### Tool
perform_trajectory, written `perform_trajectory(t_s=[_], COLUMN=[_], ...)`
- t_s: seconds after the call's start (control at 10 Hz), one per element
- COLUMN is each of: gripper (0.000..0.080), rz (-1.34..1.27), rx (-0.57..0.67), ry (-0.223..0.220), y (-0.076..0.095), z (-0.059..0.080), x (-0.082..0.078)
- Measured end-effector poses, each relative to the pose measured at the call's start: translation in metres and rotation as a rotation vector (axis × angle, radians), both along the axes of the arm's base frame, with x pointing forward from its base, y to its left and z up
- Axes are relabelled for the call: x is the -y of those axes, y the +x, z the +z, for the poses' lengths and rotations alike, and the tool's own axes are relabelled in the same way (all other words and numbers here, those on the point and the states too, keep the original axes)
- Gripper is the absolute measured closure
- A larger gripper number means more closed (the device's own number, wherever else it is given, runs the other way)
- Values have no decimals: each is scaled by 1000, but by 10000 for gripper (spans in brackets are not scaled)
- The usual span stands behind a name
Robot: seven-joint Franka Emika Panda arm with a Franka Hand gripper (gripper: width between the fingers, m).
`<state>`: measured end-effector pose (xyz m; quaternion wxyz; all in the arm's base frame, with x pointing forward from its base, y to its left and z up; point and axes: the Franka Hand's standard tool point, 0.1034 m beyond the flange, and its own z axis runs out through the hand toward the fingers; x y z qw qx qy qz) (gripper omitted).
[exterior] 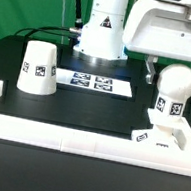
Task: Assemble lamp
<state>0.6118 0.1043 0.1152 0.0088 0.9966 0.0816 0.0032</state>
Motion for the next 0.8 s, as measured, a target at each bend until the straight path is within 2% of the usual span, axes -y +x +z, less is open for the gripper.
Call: perform_trajectory(t_s=[0.4,0.8], gripper=[101,101], rz=[292,529], rx=[-5,-10], ry=[-2,-8], y=[0,0], z=[0,0], x=[-2,3])
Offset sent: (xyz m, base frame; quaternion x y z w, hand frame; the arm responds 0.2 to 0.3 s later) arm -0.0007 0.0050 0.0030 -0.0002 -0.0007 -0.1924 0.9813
